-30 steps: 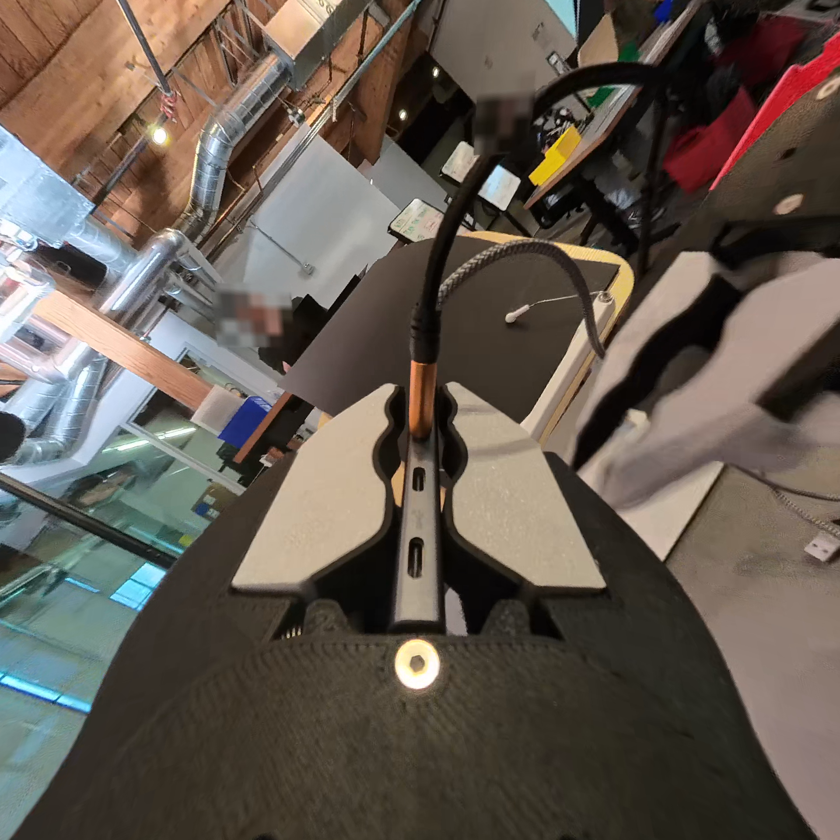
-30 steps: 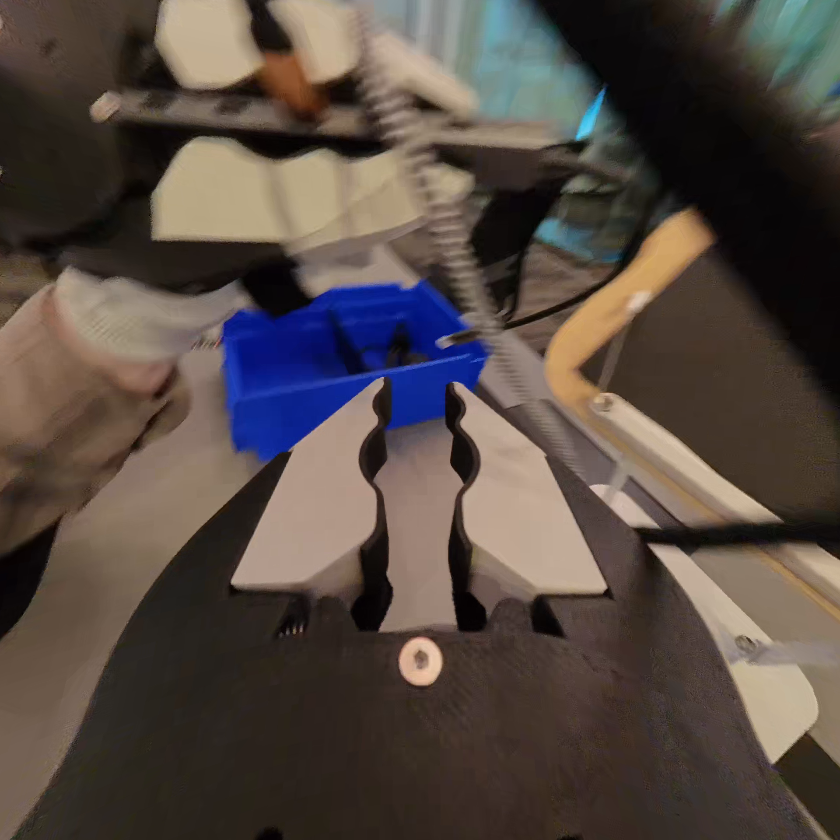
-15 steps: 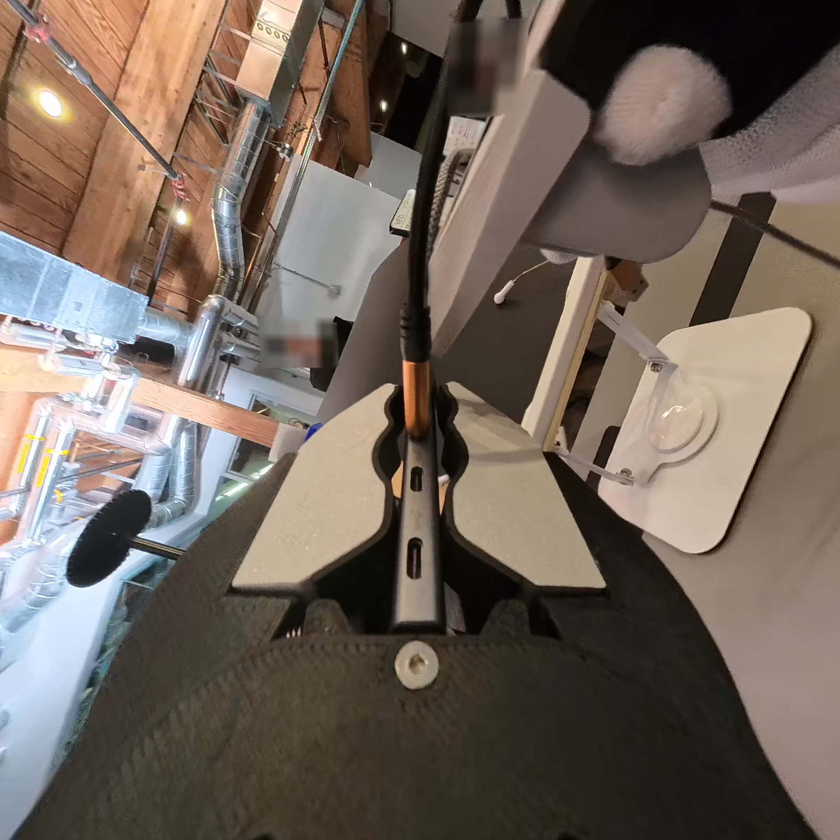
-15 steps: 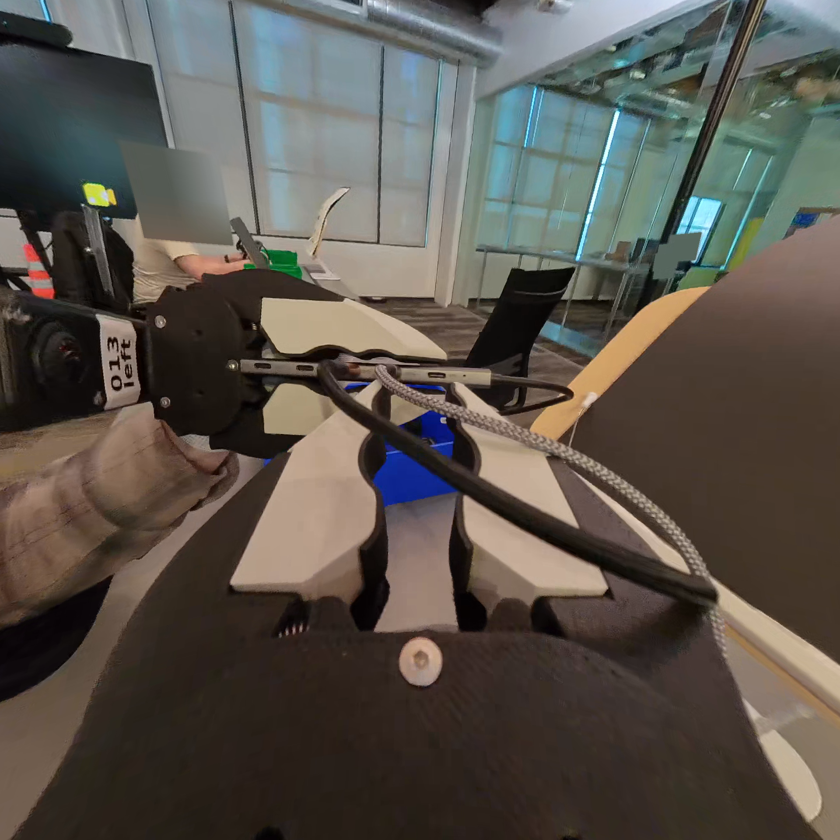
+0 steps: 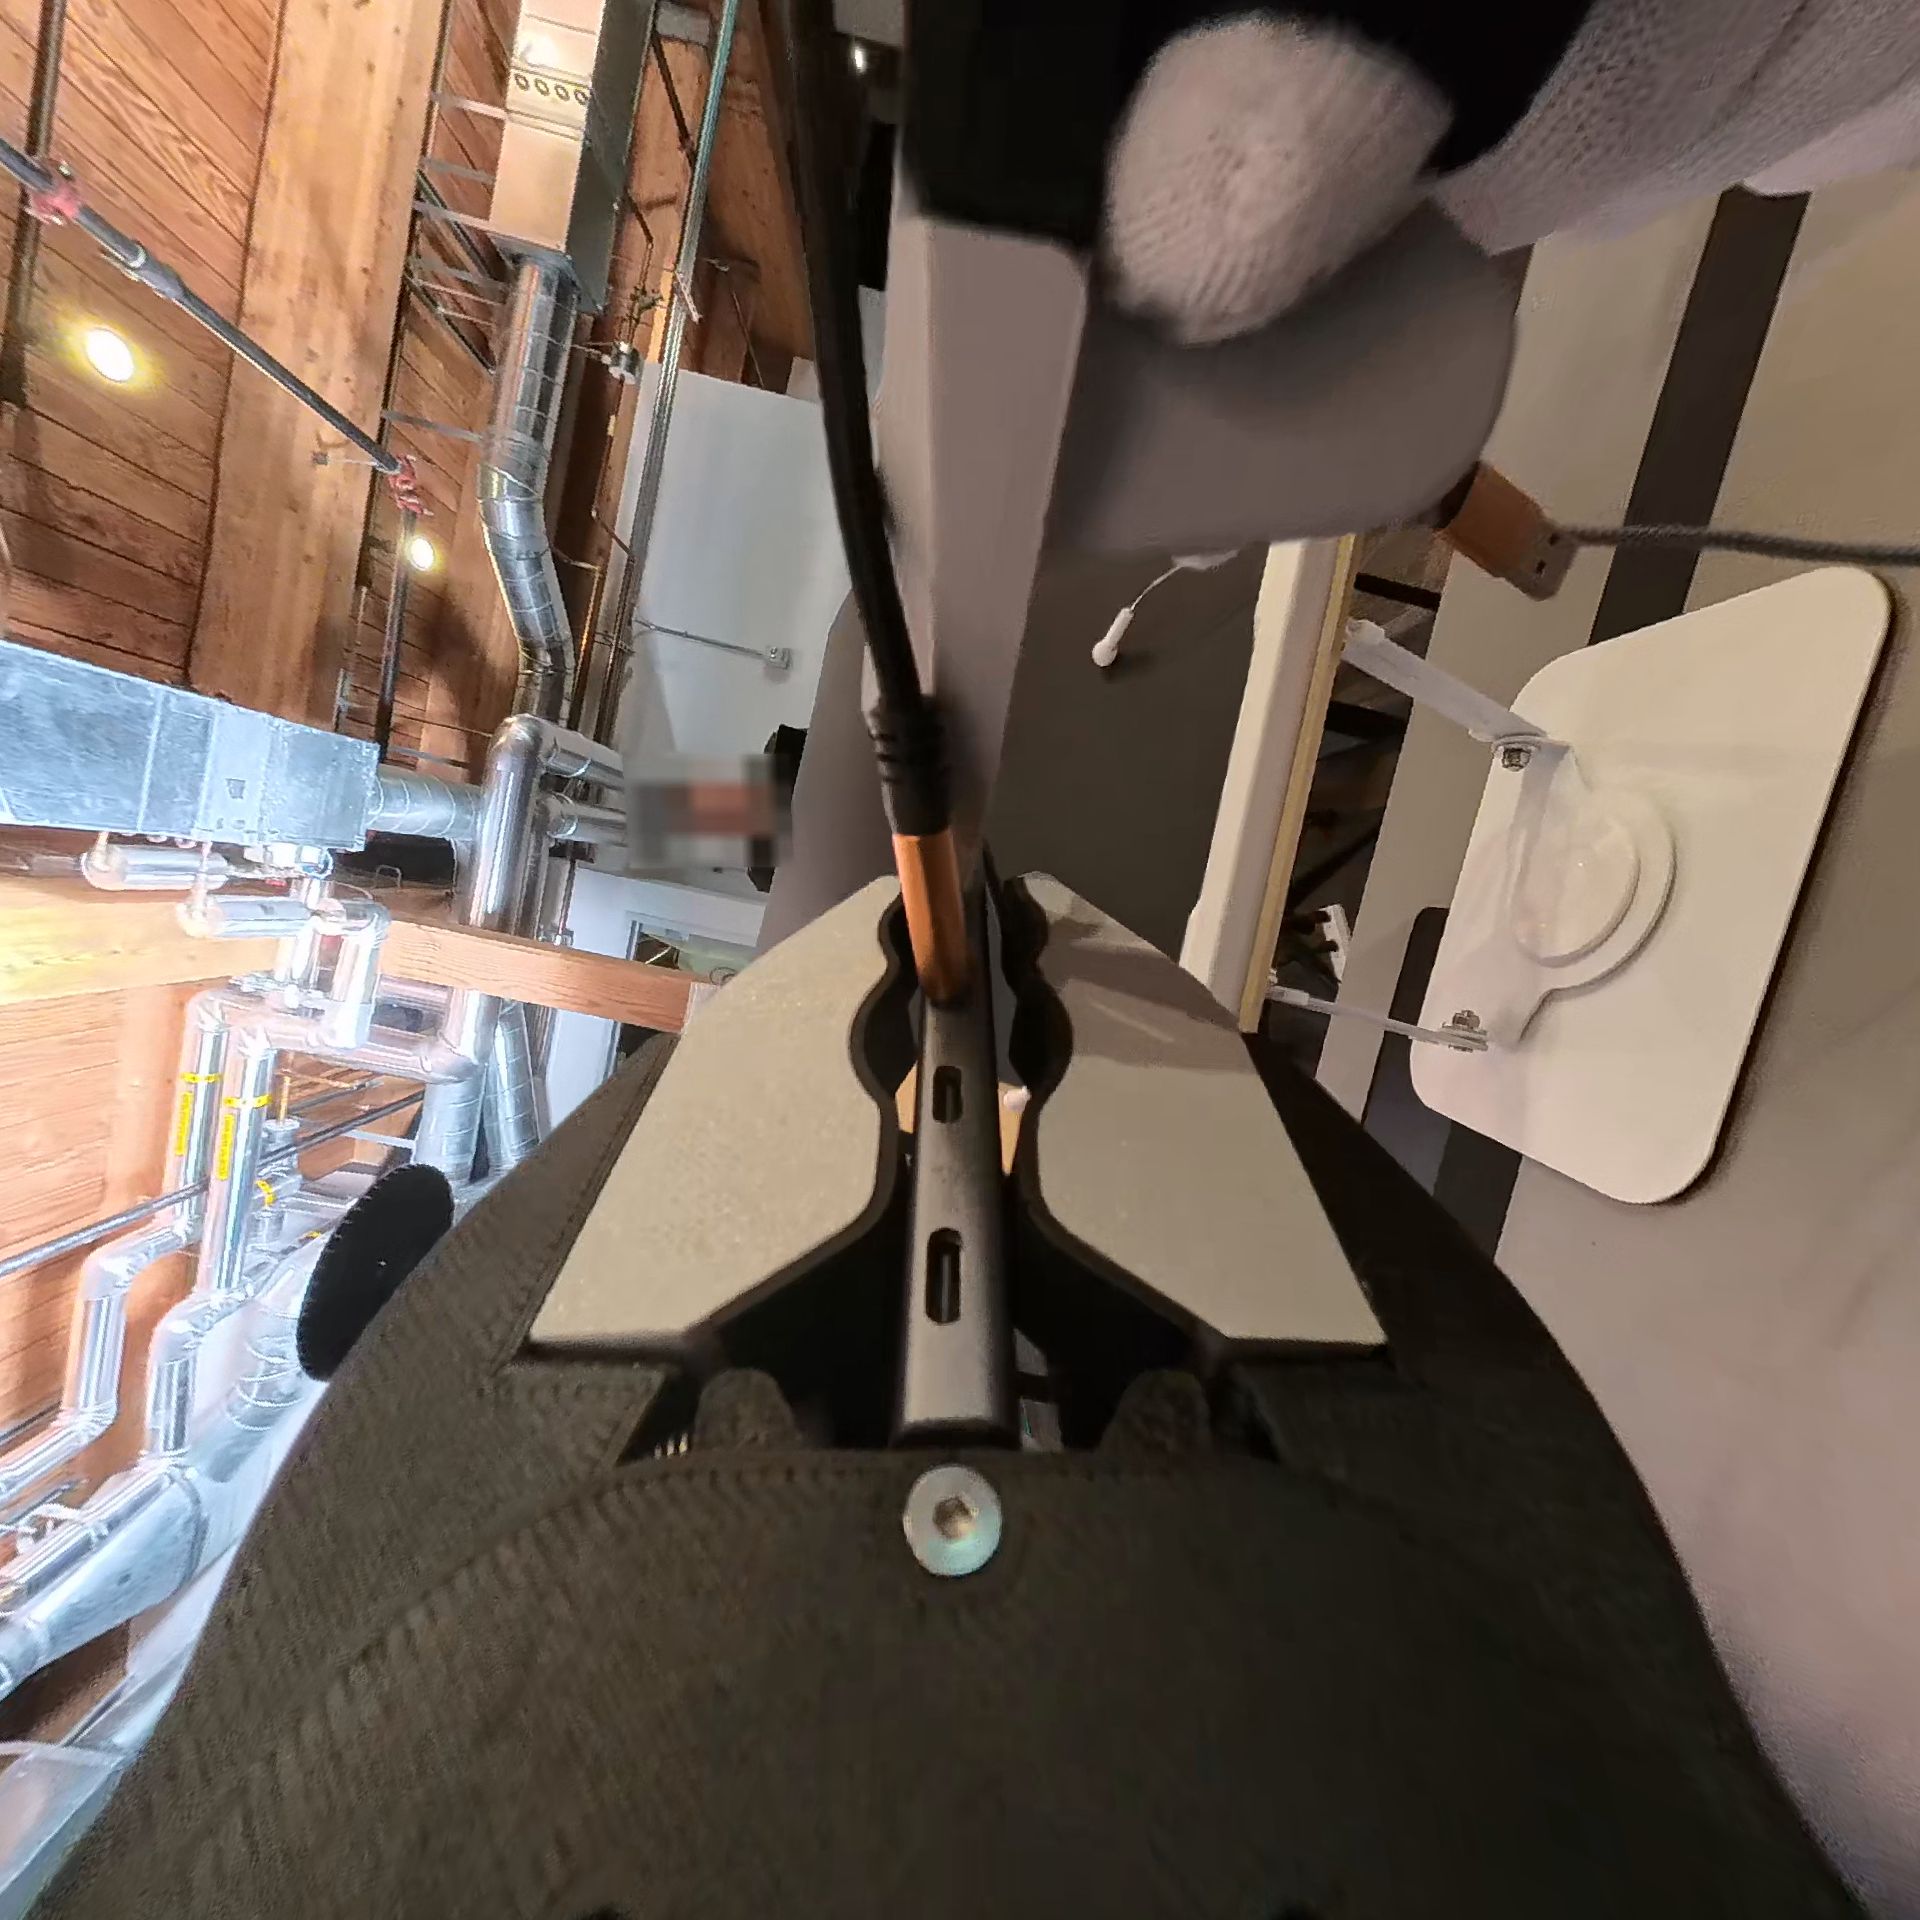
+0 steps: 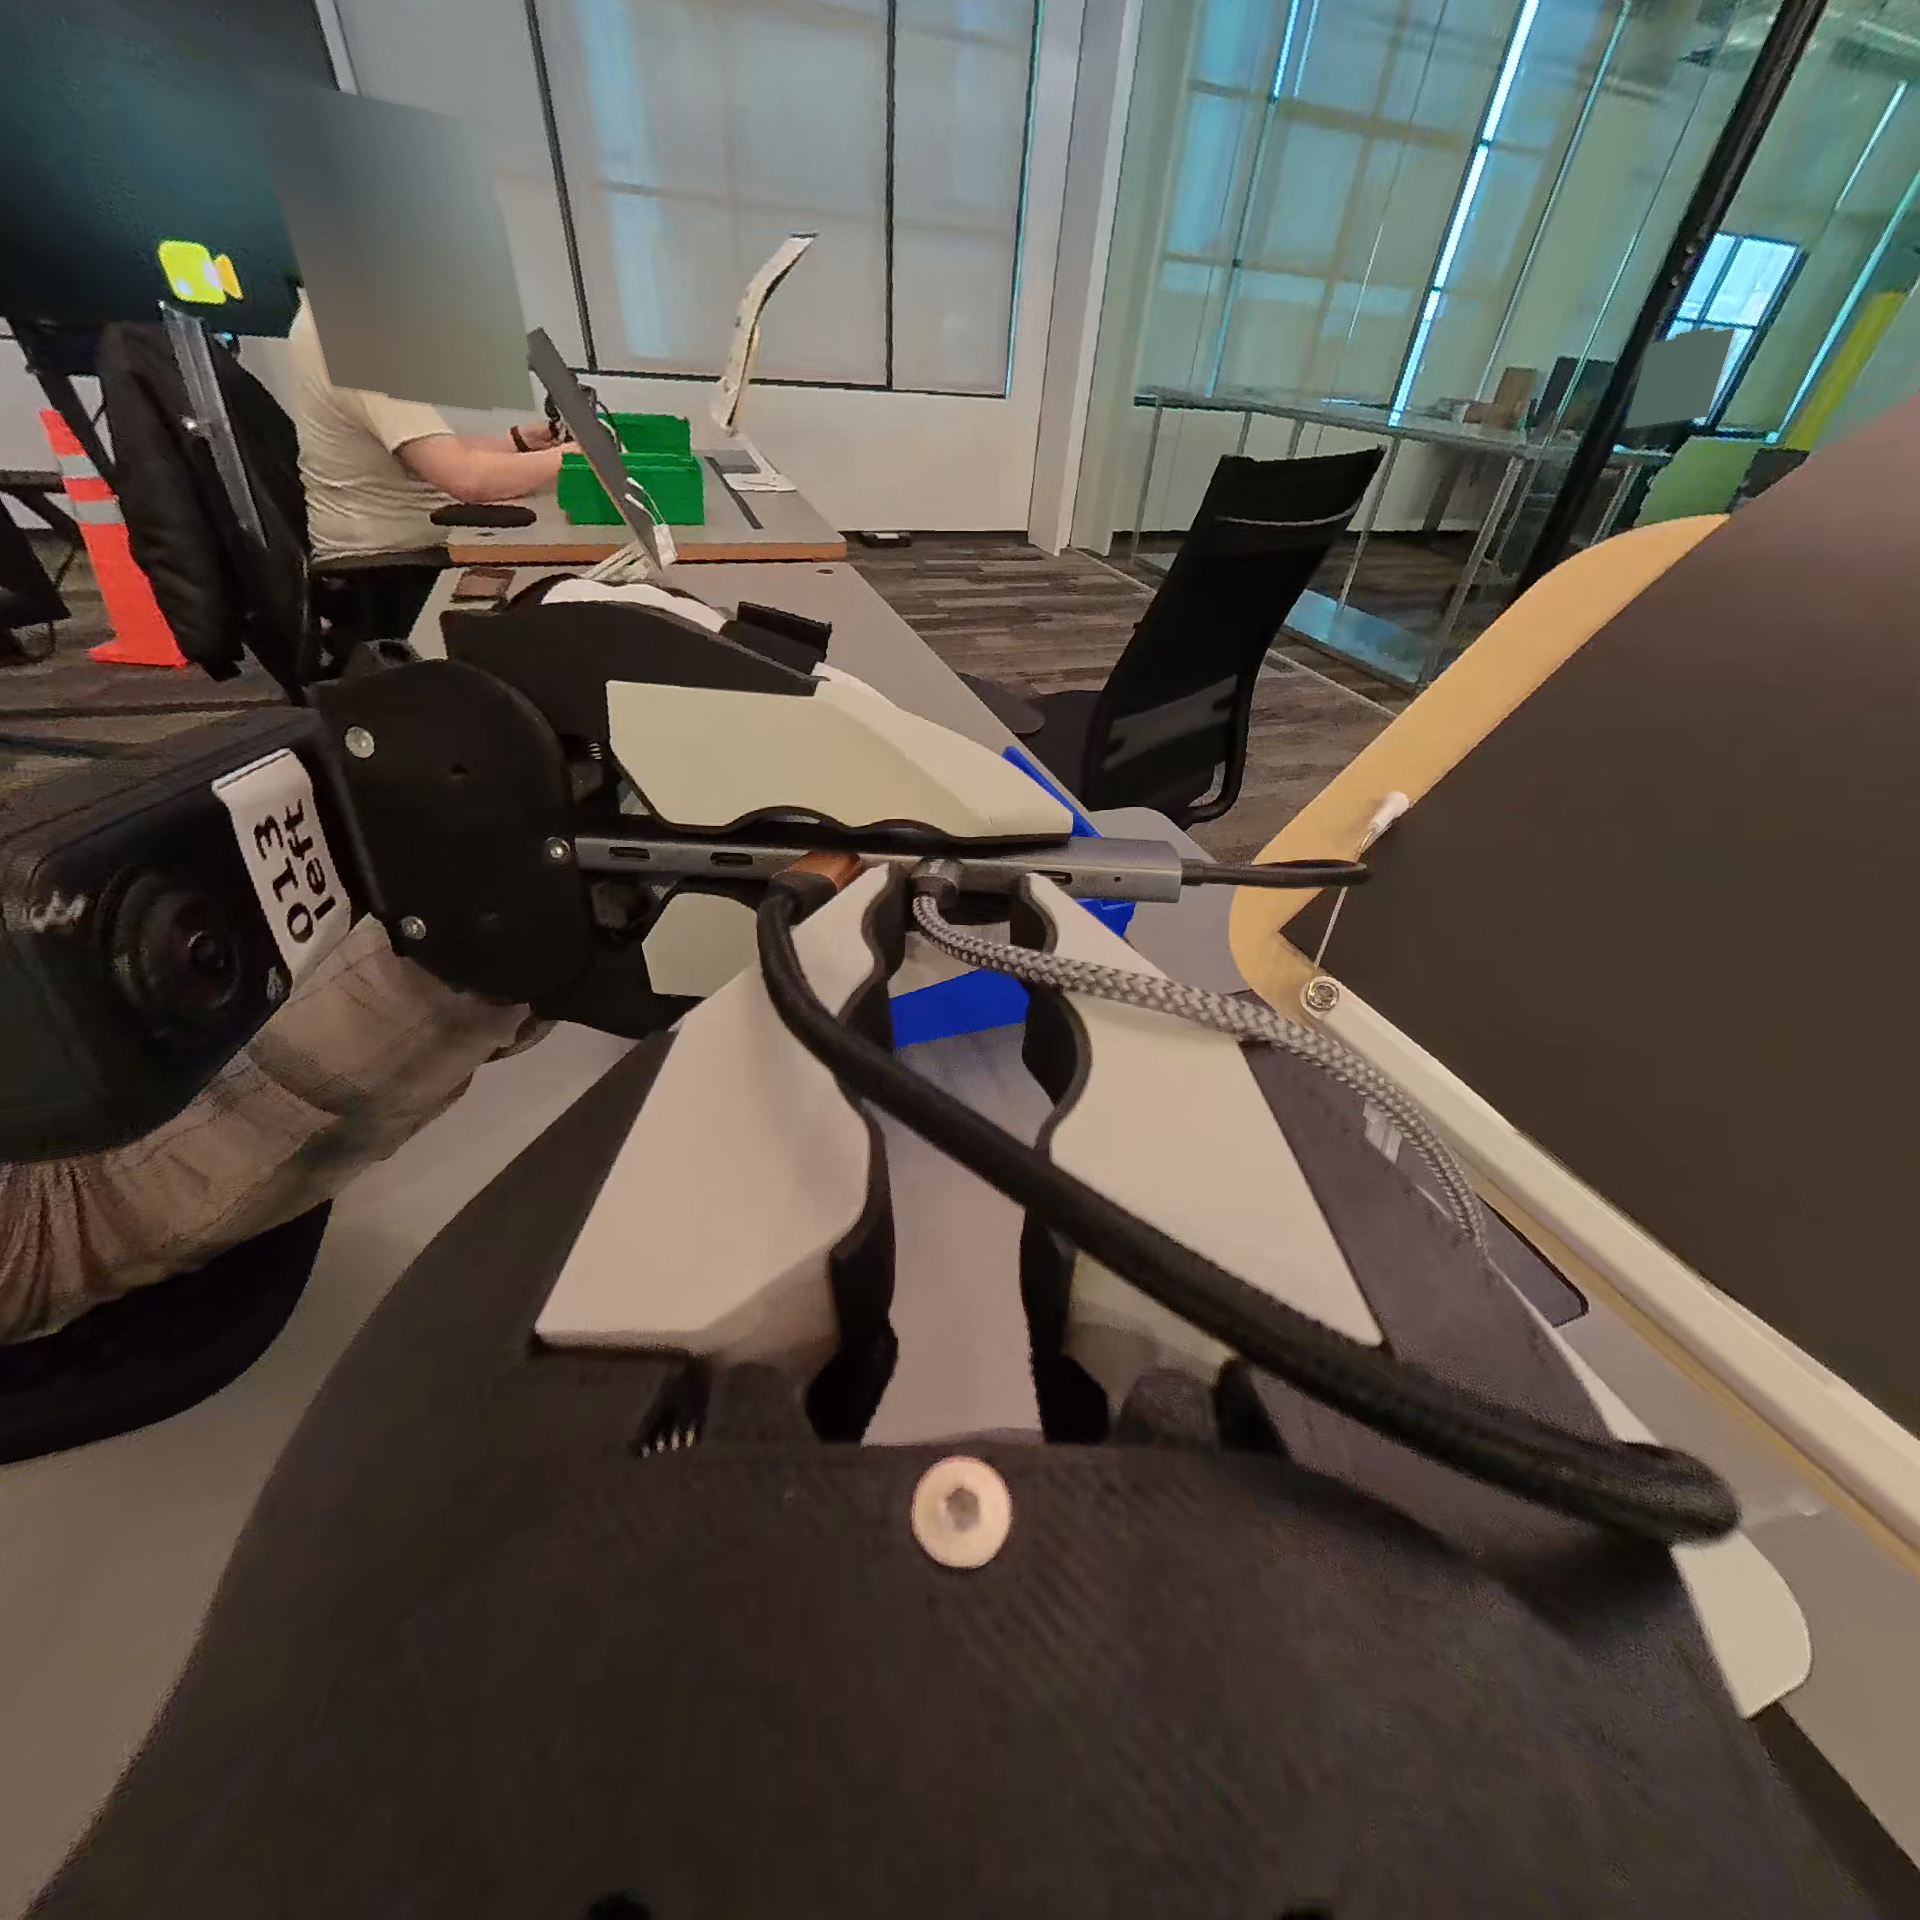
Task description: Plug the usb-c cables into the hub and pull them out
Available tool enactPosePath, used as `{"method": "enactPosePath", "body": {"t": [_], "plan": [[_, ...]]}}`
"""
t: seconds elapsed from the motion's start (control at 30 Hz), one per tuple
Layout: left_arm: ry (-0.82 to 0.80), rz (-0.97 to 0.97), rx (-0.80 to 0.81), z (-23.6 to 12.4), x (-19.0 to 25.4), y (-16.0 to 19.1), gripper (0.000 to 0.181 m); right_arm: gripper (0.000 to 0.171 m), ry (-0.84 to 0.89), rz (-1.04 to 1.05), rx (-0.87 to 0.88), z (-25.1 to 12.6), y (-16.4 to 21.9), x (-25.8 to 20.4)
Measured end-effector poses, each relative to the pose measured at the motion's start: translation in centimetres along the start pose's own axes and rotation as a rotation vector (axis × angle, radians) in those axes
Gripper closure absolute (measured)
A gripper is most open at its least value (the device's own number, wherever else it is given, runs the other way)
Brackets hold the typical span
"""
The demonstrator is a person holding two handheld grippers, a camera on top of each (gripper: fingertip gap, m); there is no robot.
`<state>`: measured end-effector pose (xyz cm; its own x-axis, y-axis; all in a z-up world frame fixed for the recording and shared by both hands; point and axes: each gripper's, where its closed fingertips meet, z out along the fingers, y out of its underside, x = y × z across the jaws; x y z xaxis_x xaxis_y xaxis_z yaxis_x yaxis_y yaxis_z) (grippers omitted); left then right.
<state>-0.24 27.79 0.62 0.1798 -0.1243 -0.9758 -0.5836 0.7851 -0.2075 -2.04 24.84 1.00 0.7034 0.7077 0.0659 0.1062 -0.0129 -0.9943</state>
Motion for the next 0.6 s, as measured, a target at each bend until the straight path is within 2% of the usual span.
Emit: {"method": "enactPosePath", "body": {"t": [0.27, 0.6], "plan": [[0.003, 0.045, 0.018, 0.0, 0.3, -0.3, 0.165, 0.162, -0.030, -0.013, -0.038, -0.2, 0.4, -0.5], [0.054, 0.037, 0.042, -0.2, 1.1, -0.9, 0.165, 0.164, -0.051, -0.066, -0.055, -0.5, 0.7, -0.8]]}}
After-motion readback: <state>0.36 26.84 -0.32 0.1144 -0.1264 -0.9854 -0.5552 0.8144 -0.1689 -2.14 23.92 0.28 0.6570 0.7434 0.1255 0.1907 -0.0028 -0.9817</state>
